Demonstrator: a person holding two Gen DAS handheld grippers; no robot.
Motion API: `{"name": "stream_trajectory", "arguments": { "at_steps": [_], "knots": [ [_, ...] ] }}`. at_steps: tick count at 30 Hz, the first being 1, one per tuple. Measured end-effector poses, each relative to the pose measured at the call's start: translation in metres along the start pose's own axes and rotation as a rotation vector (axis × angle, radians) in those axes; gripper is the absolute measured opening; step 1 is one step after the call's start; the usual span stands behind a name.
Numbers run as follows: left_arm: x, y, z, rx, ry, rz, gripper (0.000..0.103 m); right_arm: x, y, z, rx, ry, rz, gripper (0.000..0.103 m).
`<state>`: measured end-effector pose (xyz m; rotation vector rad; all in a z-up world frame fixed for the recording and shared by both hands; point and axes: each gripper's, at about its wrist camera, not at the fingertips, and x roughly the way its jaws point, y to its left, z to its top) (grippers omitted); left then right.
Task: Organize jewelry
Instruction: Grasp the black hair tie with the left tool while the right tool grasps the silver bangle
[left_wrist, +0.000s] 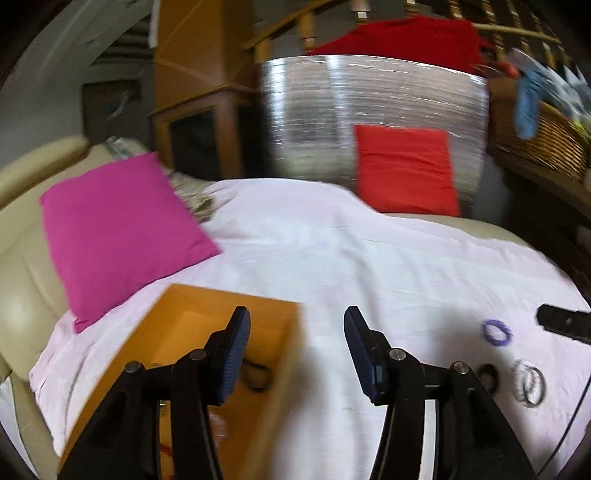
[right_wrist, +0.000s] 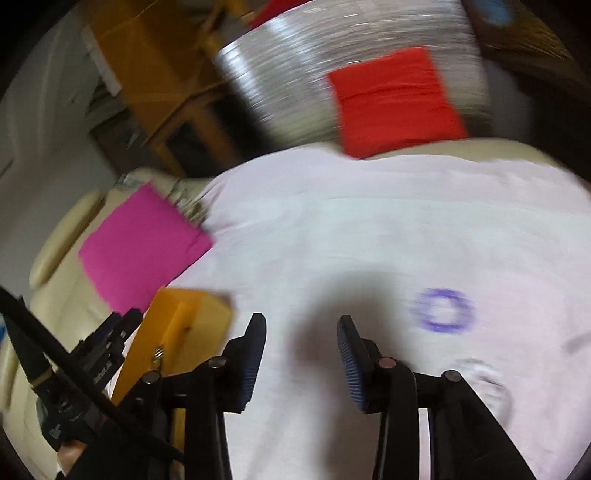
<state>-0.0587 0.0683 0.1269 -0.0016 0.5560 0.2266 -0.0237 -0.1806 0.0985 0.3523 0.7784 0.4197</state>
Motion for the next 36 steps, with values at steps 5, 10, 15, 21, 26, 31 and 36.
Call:
{"name": "stream_trajectory", "arguments": {
  "at_steps": [5, 10, 15, 21, 26, 31, 36],
  "knots": [
    [-0.004, -0.052, -0.011, 0.039, 0.008, -0.06, 0.054, -0.052, -0.066, -0.012, 0.094, -0.048, -0.057, 0.043],
    [0.0, -0.089, -0.026, 0.113, 0.045, -0.107, 0.055, -0.066, -0.109, -0.025, 0.182, -0.016, -0.04, 0.043],
    [0.013, -0.101, -0.032, 0.132, 0.103, -0.124, 0.059, -0.054, -0.139, -0.033, 0.241, 0.066, -0.036, 0.042],
    [0.036, -0.102, -0.04, 0.118, 0.198, -0.109, 0.059, -0.028, -0.139, -0.039, 0.249, 0.18, 0.023, 0.052],
    [0.043, -0.104, -0.04, 0.139, 0.207, -0.106, 0.059, -0.006, -0.119, -0.045, 0.163, 0.218, 0.007, 0.067],
    [0.049, -0.099, -0.041, 0.133, 0.239, -0.101, 0.059, 0.014, -0.102, -0.05, 0.062, 0.234, -0.055, 0.074],
    [0.052, -0.097, -0.041, 0.126, 0.249, -0.099, 0.059, 0.022, -0.087, -0.057, -0.03, 0.231, -0.101, 0.079]
  ]
}}
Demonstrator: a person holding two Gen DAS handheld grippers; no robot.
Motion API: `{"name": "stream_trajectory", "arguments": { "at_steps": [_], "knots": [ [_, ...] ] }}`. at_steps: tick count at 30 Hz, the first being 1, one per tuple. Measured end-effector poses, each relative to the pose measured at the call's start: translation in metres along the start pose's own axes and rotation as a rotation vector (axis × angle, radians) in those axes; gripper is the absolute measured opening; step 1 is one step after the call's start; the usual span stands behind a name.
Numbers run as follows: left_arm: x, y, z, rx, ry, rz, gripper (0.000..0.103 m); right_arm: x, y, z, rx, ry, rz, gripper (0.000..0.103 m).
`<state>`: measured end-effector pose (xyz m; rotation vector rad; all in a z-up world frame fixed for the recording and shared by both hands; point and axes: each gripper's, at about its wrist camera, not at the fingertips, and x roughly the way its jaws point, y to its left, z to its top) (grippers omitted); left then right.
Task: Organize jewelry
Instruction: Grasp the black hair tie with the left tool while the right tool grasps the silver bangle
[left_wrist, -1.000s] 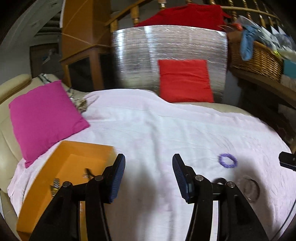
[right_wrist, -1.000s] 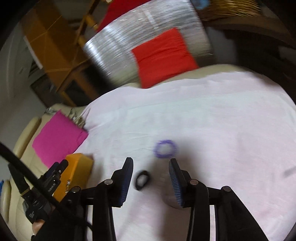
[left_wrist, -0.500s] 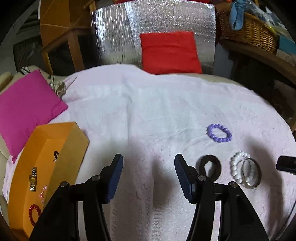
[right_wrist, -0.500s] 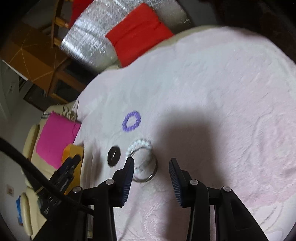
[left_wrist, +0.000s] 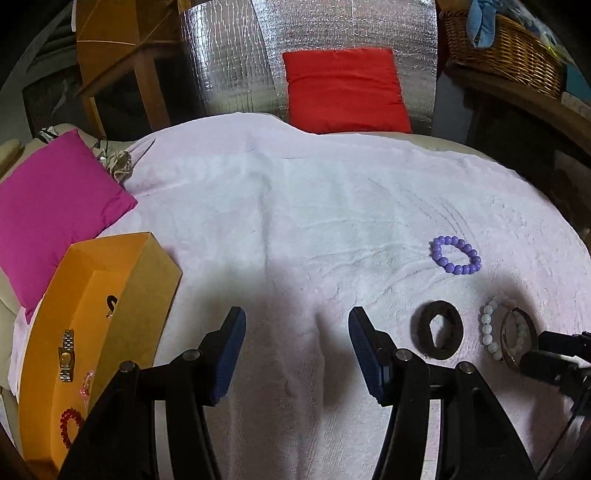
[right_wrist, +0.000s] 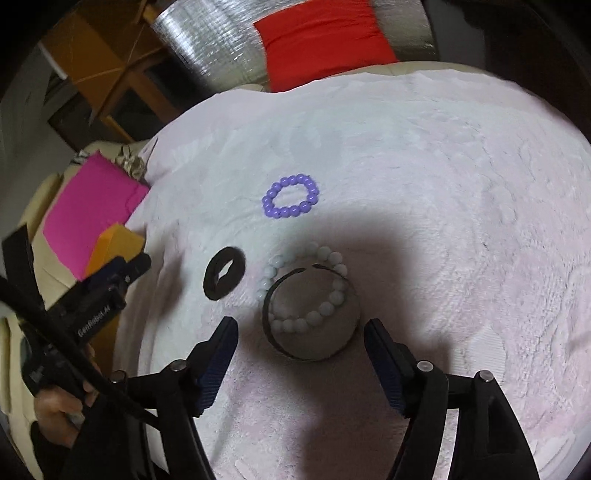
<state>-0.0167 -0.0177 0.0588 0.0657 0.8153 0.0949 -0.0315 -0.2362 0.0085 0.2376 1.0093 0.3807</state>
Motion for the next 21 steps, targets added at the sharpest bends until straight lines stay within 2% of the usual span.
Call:
{"name": "stream_trajectory", "arguments": {
  "at_steps": [3, 6, 8, 9, 10, 15, 21],
  "knots": [
    [-0.001, -0.004, 0.0, 0.006, -0.004, -0.009, 0.059, 0.006, 0.006, -0.003, -0.038, 0.0, -0.056, 0.079],
    [-0.001, -0.009, 0.0, 0.015, -0.004, -0.021, 0.059, 0.008, 0.008, -0.006, -0.052, -0.018, -0.074, 0.078],
    [0.0, -0.011, 0.0, 0.023, 0.0, -0.025, 0.059, 0.007, 0.009, -0.008, -0.079, -0.024, -0.096, 0.072],
    [0.001, -0.012, 0.0, 0.024, 0.002, -0.027, 0.059, 0.007, 0.01, -0.008, -0.09, -0.027, -0.11, 0.061],
    [0.001, -0.014, 0.0, 0.027, 0.005, -0.031, 0.059, 0.008, 0.011, -0.008, -0.095, -0.026, -0.118, 0.061],
    [0.001, -0.024, 0.0, 0.044, 0.002, -0.054, 0.059, 0.003, 0.005, -0.008, -0.076, -0.028, -0.084, 0.061],
    [0.001, -0.042, 0.001, 0.07, 0.0, -0.082, 0.06, -0.019, -0.019, -0.004, 0.01, -0.06, -0.038, 0.061]
  ]
}}
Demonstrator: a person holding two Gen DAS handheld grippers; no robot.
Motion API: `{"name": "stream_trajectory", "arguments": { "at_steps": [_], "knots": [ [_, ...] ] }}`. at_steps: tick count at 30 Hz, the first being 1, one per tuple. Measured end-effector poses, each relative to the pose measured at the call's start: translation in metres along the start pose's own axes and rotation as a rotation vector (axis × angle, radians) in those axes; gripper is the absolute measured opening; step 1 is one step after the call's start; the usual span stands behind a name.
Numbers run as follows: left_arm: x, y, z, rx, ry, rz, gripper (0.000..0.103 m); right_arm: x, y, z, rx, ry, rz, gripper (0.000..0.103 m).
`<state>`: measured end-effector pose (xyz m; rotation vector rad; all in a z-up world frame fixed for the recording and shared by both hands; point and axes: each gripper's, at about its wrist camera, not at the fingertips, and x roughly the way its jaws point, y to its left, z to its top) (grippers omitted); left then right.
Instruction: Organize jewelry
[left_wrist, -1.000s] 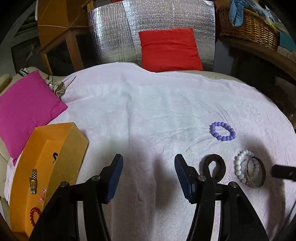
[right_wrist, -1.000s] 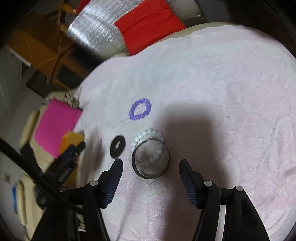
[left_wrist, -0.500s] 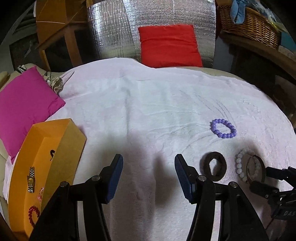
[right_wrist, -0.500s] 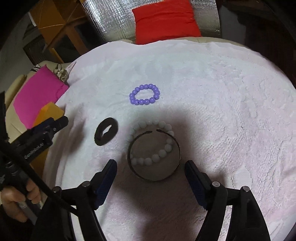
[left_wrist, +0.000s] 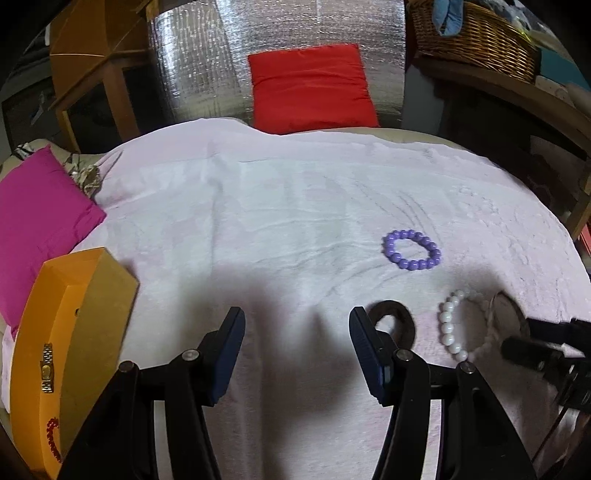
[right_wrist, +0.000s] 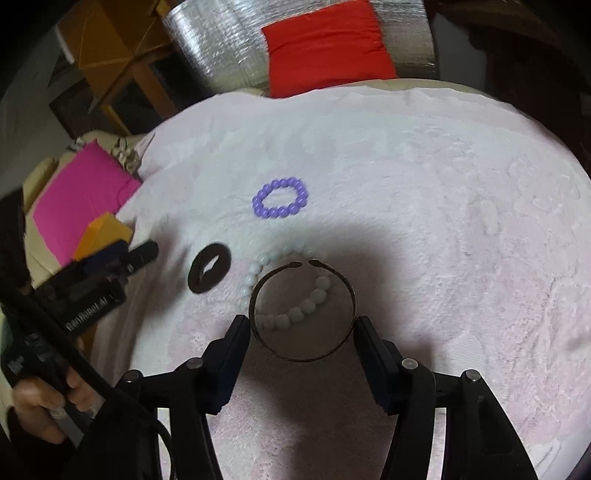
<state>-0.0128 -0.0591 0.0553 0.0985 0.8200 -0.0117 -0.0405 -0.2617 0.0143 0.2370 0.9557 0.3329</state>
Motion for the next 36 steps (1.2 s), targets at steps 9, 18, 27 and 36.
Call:
{"name": "stream_trajectory", "arguments": {
  "at_steps": [9, 18, 27, 36],
  "knots": [
    [0.007, -0.026, 0.005, 0.072, -0.004, -0.001, 0.069, -0.02, -0.046, 0.006, 0.163, -0.042, -0.047, 0.061],
    [0.017, -0.029, 0.002, 0.066, 0.043, -0.037, 0.069, -0.033, -0.055, 0.008, 0.197, -0.079, -0.028, 0.061],
    [0.027, -0.032, -0.002, 0.062, 0.087, -0.134, 0.075, -0.032, -0.051, 0.009, 0.203, -0.087, -0.018, 0.061],
    [0.047, -0.033, -0.007, 0.026, 0.122, -0.174, 0.075, -0.028, -0.049, 0.01, 0.207, -0.081, -0.008, 0.061]
  ]
}}
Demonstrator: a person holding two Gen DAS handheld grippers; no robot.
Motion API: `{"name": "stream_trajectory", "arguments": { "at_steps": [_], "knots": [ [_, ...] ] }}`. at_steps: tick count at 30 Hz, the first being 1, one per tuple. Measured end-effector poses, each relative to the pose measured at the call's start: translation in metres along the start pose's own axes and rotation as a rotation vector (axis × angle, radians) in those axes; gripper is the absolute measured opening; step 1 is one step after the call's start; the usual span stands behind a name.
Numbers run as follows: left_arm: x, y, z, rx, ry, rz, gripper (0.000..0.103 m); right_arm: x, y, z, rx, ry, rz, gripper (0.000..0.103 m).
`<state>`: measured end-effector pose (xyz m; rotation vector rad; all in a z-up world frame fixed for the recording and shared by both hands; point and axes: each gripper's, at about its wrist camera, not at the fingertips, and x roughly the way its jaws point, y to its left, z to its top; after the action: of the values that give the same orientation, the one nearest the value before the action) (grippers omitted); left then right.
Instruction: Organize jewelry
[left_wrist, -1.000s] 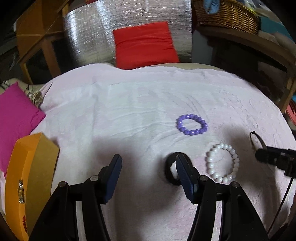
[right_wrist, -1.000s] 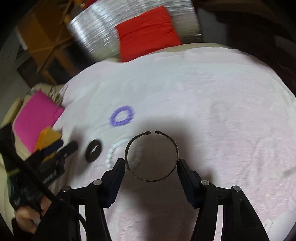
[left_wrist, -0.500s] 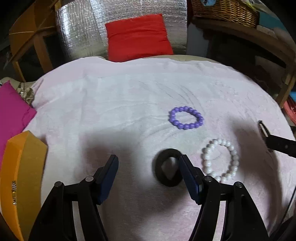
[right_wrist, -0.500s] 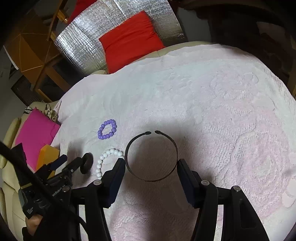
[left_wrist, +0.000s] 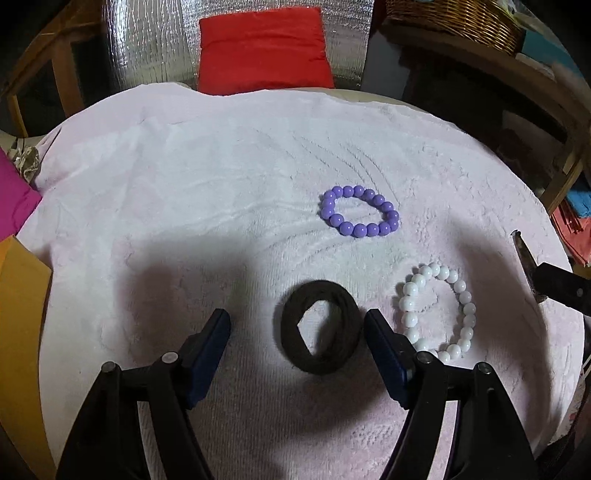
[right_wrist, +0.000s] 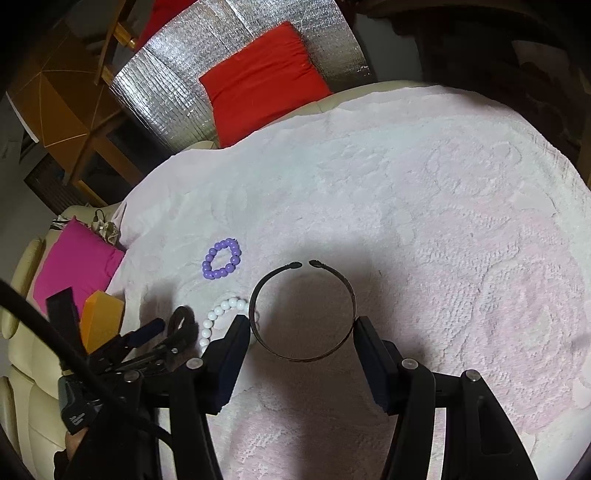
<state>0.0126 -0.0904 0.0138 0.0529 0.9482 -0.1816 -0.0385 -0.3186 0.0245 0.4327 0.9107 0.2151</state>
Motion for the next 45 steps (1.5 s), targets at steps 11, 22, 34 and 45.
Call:
{"name": "stream_trajectory", "arguments": {
  "at_steps": [11, 22, 34, 45],
  "knots": [
    [-0.01, 0.019, 0.002, -0.046, -0.049, -0.015, 0.016, 0.002, 0.013, -0.002, -0.014, -0.009, 0.017, 0.061],
    [-0.05, 0.048, 0.001, -0.125, -0.145, 0.032, 0.015, 0.008, 0.046, -0.009, -0.066, -0.015, 0.058, 0.061],
    [-0.104, 0.062, -0.016, -0.123, -0.23, 0.145, 0.015, 0.018, 0.099, -0.028, -0.145, -0.004, 0.106, 0.061],
    [-0.133, 0.079, -0.029, -0.139, -0.286, 0.225, 0.015, 0.023, 0.135, -0.042, -0.187, -0.001, 0.12, 0.061]
  ]
}}
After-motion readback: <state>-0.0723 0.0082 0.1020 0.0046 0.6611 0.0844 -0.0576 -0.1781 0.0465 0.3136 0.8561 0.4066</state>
